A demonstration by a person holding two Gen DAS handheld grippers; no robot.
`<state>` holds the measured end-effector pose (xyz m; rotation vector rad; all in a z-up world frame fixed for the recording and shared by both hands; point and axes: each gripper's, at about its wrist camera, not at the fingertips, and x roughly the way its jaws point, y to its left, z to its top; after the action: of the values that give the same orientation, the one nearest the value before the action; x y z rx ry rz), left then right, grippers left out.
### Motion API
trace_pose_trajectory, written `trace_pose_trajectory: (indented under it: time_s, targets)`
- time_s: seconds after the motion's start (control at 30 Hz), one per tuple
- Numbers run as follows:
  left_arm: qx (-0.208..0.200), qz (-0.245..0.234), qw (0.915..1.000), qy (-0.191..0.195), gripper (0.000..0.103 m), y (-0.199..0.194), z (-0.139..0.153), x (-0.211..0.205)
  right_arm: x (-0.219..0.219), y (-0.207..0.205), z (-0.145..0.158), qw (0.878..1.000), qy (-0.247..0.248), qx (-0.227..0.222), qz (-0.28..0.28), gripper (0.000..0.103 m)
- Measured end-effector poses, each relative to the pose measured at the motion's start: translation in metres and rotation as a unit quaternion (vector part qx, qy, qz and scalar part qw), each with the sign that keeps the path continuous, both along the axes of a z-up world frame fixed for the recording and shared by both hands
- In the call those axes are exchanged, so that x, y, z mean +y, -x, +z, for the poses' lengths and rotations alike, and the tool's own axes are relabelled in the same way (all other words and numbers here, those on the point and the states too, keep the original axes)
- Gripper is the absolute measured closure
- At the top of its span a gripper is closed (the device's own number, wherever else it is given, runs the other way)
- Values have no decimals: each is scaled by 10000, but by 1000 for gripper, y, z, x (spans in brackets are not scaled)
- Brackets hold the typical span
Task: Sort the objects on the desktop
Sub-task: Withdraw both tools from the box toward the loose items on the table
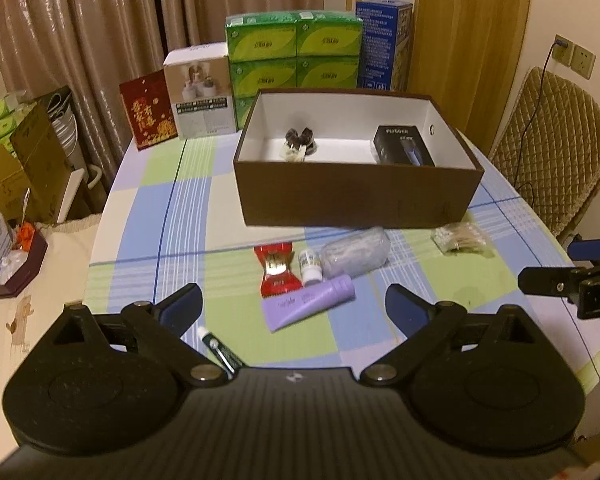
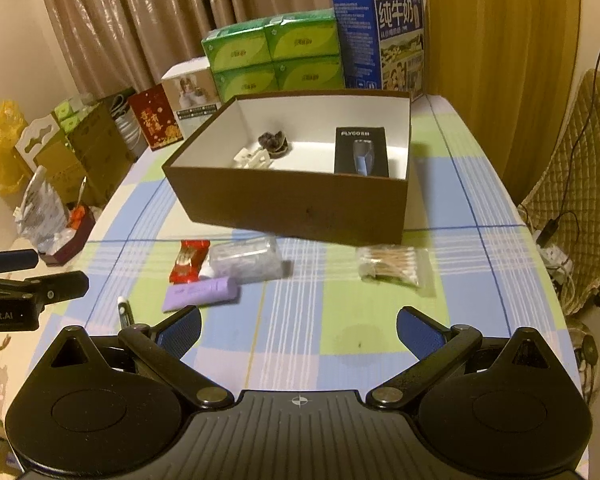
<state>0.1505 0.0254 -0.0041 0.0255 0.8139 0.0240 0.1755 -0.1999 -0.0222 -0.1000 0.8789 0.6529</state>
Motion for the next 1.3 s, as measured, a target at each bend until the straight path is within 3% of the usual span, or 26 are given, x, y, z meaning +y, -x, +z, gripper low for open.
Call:
trace_pose_trajectory:
  time_s: [0.47,0.77,1.3]
  targets:
    - [321,263,9991,114,7,19,-28,4,-14,14,-17,10000,-41,-32,-1,2]
    - [526,372,9978,160,7,28,-51,17,-18,9,-46,9996,102,252,-63,2]
    - [767,614,9950,148,13,7,-84,42,-9,-18,-80,9974,271,611,-284,2]
